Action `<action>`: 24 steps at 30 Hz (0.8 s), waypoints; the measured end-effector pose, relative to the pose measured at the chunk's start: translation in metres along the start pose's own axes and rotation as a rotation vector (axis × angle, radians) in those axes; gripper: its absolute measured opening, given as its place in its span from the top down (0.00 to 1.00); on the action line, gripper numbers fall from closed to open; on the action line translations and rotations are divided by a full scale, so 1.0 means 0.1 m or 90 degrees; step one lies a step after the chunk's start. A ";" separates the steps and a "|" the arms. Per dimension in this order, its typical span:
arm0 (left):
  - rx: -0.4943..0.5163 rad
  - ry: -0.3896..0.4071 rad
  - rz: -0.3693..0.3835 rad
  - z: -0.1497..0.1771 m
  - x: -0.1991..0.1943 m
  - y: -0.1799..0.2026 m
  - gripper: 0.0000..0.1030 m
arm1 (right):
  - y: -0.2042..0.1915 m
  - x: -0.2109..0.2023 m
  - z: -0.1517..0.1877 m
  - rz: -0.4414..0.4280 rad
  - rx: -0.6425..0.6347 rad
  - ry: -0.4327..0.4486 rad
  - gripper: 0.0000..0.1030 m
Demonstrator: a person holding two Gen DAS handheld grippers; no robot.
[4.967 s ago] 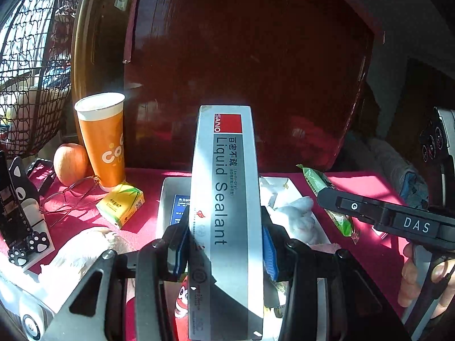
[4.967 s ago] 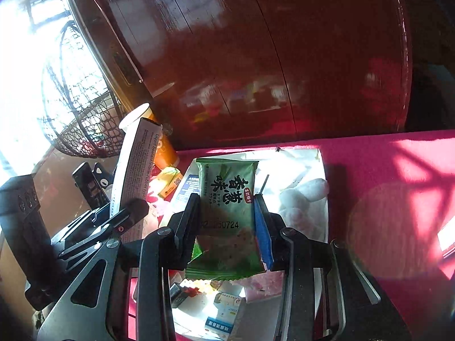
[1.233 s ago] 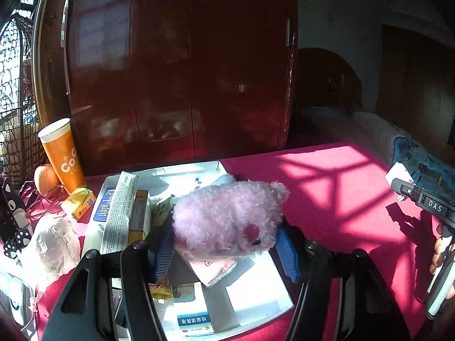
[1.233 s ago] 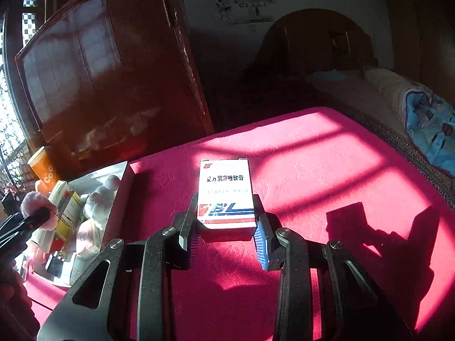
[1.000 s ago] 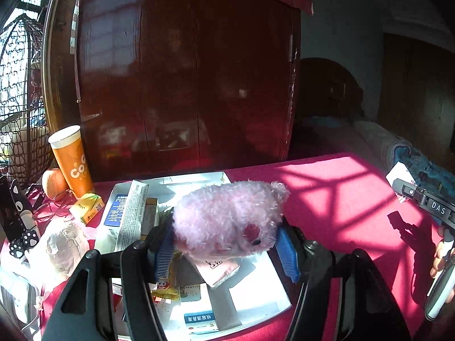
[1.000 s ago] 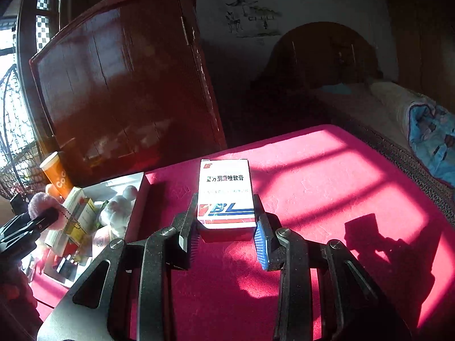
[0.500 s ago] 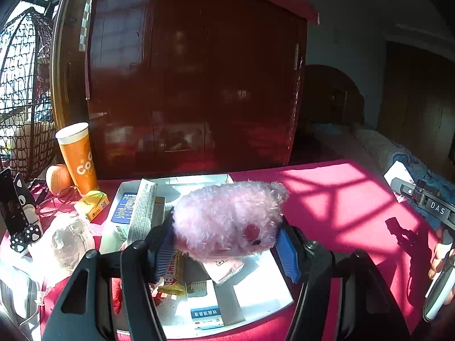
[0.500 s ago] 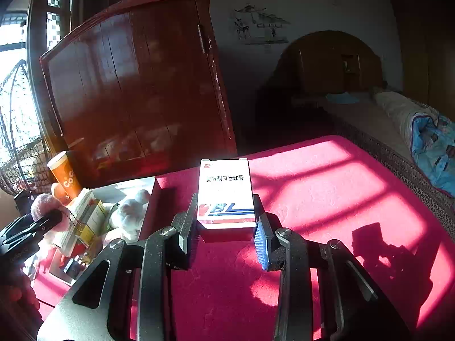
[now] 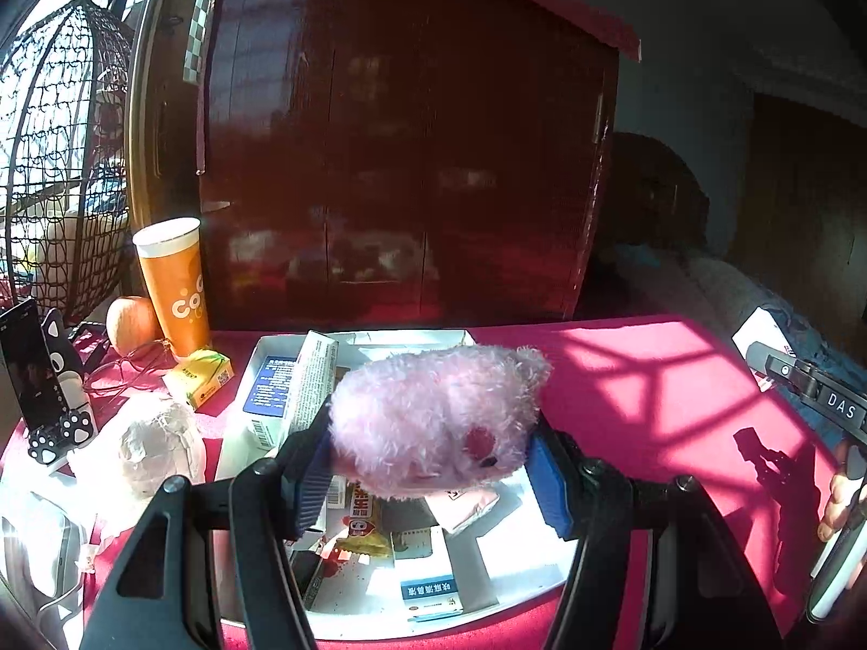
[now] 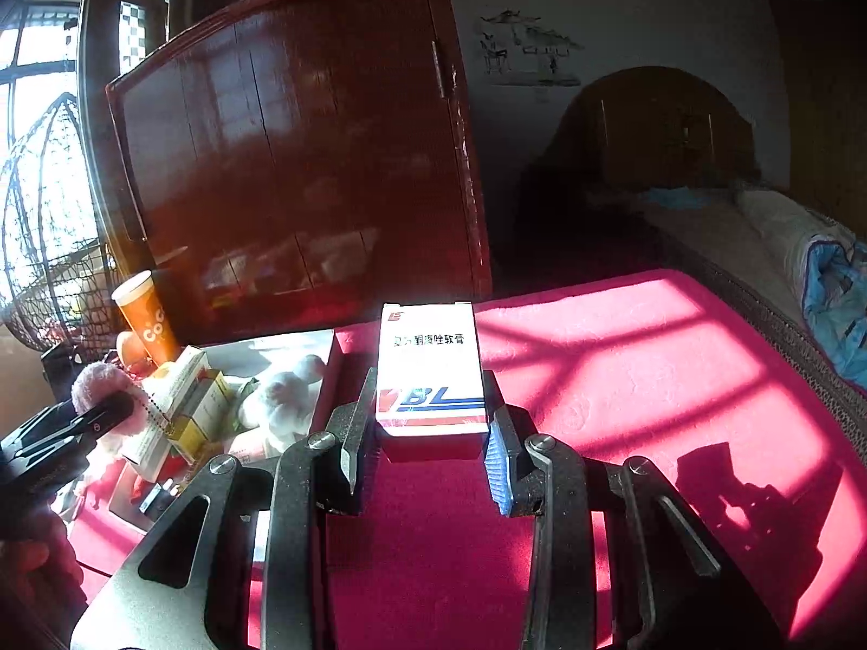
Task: Organize objects
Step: 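Carry the BL box to the tray with the right gripper while the left gripper holds the pink plush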
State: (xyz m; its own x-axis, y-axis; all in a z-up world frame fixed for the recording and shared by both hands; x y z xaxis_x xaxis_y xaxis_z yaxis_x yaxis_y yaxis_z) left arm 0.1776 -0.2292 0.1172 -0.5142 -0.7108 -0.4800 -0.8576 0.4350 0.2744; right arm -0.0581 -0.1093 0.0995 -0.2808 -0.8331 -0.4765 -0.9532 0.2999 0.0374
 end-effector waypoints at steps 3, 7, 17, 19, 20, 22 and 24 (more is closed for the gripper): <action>-0.006 0.002 -0.002 -0.01 0.00 -0.05 0.39 | -0.08 0.02 -0.03 -0.009 -0.007 0.001 0.69; -0.012 0.003 -0.004 -0.03 -0.01 -0.12 0.39 | -0.20 0.03 -0.08 -0.018 -0.021 0.004 0.69; -0.034 0.007 -0.016 -0.06 -0.04 -0.38 0.39 | -0.57 0.10 -0.21 -0.048 -0.054 0.008 0.69; -0.038 0.007 -0.020 -0.07 -0.03 -0.43 0.39 | -0.64 0.12 -0.23 -0.054 -0.061 0.007 0.69; -0.041 0.007 -0.022 -0.07 -0.03 -0.46 0.39 | -0.68 0.14 -0.24 -0.058 -0.064 0.006 0.69; -0.046 0.006 -0.027 -0.08 -0.02 -0.52 0.39 | -0.77 0.17 -0.26 -0.066 -0.071 0.004 0.69; -0.050 0.006 -0.031 -0.08 -0.01 -0.57 0.39 | -0.86 0.20 -0.28 -0.073 -0.080 0.003 0.69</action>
State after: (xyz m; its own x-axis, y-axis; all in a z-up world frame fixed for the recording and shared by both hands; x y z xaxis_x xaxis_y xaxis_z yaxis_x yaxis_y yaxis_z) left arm 0.2273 -0.2581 0.1090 -0.4717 -0.7349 -0.4872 -0.8798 0.3554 0.3158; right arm 0.0146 -0.1648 0.1109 -0.1690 -0.8608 -0.4800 -0.9855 0.1422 0.0920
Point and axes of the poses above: each gripper's, at about its wrist camera, not at the fingertips, and x roughly the way its jaws point, y to its right, z to its underside, the point moved 7 cm from there along x, roughly the way its jaws point, and after that the axes turned 12 degrees about -x, right-handed, at the moved point
